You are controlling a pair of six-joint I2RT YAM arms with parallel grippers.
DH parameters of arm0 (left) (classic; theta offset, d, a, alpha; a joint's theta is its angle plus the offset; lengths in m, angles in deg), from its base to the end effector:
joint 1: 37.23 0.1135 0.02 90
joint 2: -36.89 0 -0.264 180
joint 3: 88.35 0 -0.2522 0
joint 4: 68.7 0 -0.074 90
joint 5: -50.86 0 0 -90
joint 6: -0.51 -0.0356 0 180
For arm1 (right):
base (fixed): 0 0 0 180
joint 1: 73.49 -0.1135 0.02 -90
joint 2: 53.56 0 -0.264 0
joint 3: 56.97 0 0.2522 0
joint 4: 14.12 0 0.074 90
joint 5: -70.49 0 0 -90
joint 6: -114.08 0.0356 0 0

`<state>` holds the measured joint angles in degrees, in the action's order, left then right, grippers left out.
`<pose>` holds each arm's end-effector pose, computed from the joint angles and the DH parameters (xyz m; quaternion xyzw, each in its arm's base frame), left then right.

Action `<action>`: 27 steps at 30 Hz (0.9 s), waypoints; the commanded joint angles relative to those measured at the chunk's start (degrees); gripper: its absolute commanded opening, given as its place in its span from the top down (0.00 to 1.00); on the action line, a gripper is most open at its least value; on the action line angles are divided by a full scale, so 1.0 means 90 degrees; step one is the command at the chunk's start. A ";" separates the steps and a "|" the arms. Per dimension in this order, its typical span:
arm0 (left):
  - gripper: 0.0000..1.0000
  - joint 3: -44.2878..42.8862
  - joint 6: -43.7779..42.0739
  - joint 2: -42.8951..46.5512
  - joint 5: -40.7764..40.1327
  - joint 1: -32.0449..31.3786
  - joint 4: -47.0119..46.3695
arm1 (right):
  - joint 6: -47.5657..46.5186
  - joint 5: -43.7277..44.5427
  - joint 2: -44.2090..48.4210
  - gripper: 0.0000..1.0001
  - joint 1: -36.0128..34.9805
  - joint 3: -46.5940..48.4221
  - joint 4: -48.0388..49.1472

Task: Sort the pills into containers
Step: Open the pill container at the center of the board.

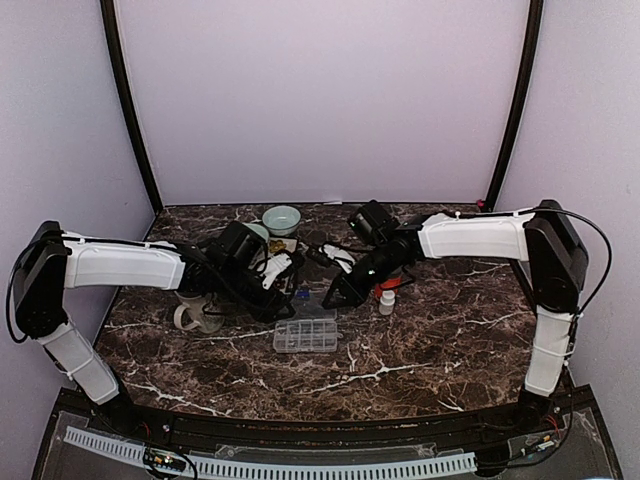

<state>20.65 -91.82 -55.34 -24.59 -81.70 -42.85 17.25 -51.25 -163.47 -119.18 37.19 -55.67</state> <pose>0.2358 -0.2440 0.2066 0.4092 0.8289 -0.2404 0.2963 0.2723 0.3057 0.2055 -0.4774 0.7937 0.3375 0.1681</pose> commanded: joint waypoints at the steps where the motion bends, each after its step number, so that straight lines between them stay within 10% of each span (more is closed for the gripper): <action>1: 0.50 0.0000 0.0444 0.0326 -0.0514 0.0073 -0.0044 | 0.0163 -0.0161 0.0266 1.00 0.0125 -0.0102 0.0316; 27: 0.41 0.0152 0.1801 0.0071 -0.1919 -0.0394 -0.0771 | 0.1829 0.1871 0.0060 1.00 0.0123 -0.0652 0.1508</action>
<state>24.39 -77.00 -52.17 -39.52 -83.71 -50.06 30.45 -38.03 -162.58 -118.22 32.93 -45.00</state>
